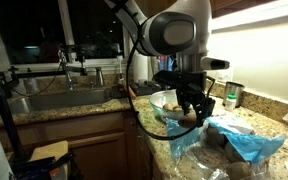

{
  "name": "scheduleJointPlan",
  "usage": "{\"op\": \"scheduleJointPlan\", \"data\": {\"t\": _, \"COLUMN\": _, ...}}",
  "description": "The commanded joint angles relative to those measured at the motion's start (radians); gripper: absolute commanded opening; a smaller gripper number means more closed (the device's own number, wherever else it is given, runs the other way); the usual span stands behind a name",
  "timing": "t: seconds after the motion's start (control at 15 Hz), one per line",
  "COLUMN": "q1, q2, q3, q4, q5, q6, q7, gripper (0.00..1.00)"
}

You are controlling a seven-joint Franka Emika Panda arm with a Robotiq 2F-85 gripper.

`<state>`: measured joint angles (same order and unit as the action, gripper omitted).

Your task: Remove the potatoes from the plastic bag and place them in the glass bowl on the left

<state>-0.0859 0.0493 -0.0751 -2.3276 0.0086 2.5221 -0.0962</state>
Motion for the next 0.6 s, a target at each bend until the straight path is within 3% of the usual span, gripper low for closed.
{"op": "scheduleJointPlan", "data": {"t": 0.0, "q1": 0.017, "q2": -0.073, "q3": 0.014, "q4": -0.014, "q5": -0.021, "q6": -0.032, "q7": 0.021, "gripper": 0.33}}
{"op": "scheduleJointPlan", "data": {"t": 0.53, "q1": 0.060, "q2": -0.003, "q3": 0.065, "q4": 0.120, "q5": -0.028, "q6": -0.053, "q7": -0.017, "gripper": 0.33}}
